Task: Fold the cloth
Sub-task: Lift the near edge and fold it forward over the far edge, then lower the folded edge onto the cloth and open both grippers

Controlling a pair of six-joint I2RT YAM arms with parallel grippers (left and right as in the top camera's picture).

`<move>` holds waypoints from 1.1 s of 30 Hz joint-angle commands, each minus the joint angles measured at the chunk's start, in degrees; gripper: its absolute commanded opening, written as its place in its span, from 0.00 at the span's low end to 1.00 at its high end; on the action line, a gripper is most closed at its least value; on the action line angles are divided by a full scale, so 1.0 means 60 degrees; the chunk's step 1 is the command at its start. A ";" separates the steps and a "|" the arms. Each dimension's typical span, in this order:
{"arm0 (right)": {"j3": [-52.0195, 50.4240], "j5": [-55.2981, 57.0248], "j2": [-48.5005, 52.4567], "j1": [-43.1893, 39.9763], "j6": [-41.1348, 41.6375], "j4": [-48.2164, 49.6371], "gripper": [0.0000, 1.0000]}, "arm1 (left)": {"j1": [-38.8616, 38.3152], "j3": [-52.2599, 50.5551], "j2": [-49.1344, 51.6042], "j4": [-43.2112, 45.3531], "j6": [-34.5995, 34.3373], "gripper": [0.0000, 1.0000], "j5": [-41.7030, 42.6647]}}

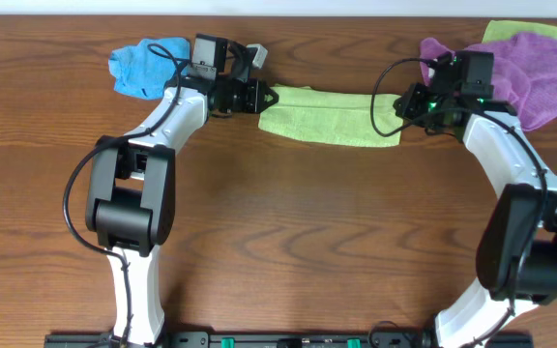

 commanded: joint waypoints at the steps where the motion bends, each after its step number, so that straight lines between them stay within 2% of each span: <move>1: 0.0189 0.0189 0.0240 0.0029 0.0124 -0.0004 0.01 | 0.0280 0.0266 0.0117 0.0058 0.0113 0.06 -0.0295; 14: 0.0189 0.0226 0.0535 0.0047 0.0124 0.0277 0.02 | 0.0397 0.0882 0.0423 0.0047 0.0106 0.06 -0.0317; 33: 0.0186 0.1512 0.0546 0.0087 0.0015 -0.1555 0.01 | 0.0240 0.0994 0.0736 -0.1661 0.0401 0.06 -0.0215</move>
